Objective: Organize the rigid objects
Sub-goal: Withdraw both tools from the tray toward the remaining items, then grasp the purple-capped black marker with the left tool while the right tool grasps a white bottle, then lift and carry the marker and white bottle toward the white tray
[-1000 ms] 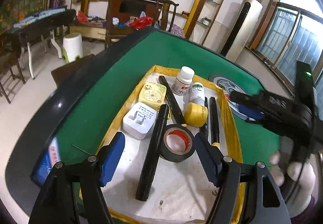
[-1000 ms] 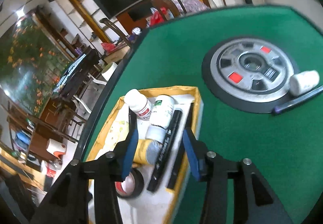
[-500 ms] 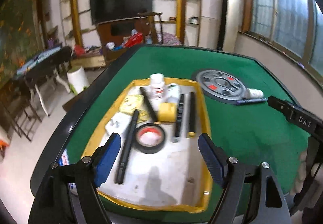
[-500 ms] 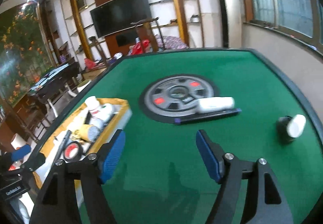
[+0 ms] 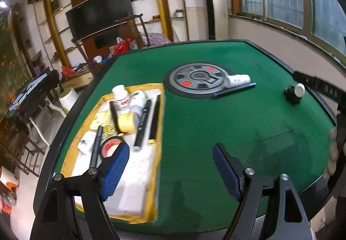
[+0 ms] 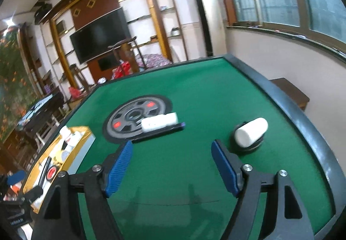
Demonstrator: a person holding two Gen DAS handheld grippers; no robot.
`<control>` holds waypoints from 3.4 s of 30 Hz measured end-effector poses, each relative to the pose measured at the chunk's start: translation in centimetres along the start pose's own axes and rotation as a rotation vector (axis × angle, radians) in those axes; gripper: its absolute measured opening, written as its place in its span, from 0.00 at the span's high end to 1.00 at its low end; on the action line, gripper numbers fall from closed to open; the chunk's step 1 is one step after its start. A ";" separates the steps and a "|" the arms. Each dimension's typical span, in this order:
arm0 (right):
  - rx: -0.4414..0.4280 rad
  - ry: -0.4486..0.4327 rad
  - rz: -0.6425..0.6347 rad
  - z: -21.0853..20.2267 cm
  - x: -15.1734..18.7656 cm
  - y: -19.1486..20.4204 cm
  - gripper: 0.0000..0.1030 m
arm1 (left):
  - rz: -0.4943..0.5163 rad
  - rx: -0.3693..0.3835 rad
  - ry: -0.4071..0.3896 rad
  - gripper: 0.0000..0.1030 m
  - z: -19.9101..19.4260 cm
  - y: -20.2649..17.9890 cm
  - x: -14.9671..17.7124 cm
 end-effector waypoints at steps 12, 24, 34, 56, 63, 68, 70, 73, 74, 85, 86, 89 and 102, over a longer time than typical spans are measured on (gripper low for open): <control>0.193 -0.147 0.022 3.2 -2.2 -6.9 0.20 | -0.068 0.253 0.151 0.20 5.0 -5.2 -1.5; 0.333 -0.154 0.149 5.0 -2.9 -13.1 0.20 | -0.052 0.316 0.228 0.20 17.1 -9.9 -5.0; 0.391 -0.162 0.134 4.4 -2.6 -13.3 0.20 | 0.099 0.273 0.213 0.20 23.3 -12.8 -6.2; 0.463 -0.124 0.206 4.3 -2.4 -15.4 0.19 | 0.191 0.353 0.197 0.84 14.7 -14.7 -2.1; 0.457 -0.114 0.269 4.0 -2.2 -16.3 0.19 | 0.121 0.399 0.234 0.79 11.2 -13.5 -0.1; 0.462 -0.116 0.282 3.9 -2.2 -16.4 0.19 | 0.076 0.378 0.238 0.64 12.3 -14.7 -0.8; 0.462 -0.109 0.287 4.0 -2.1 -16.5 0.19 | 0.082 0.366 0.223 0.60 12.7 -15.4 -1.1; 0.462 -0.103 0.288 4.1 -2.1 -16.5 0.19 | 0.100 0.344 0.188 0.60 12.8 -16.3 -1.2; 0.462 -0.102 0.287 4.1 -2.1 -16.4 0.19 | 0.098 0.335 0.184 0.60 12.7 -16.5 -1.2; 0.437 -0.065 0.298 4.8 -1.6 -16.6 0.19 | 0.066 0.324 0.186 0.86 11.3 -14.4 0.3; 0.417 -0.059 0.316 4.9 -1.5 -16.8 0.19 | 0.061 0.312 0.181 0.86 11.3 -14.1 0.4; 0.337 -0.035 0.408 5.3 -0.8 -17.7 0.19 | 0.047 0.310 0.184 0.86 11.4 -14.0 0.3; 0.152 0.251 0.415 7.7 -2.6 -15.0 0.46 | -0.045 0.376 0.194 0.75 11.5 -13.2 0.3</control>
Point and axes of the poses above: each gripper's, at about its wrist camera, not at the fingertips, and z roughly the way its jaws point, y to its left, x to its underside, the point moved 3 cm from there along z, roughly the way its jaws point, and after that the axes turned 10 degrees about -y, right-handed, at the moved point
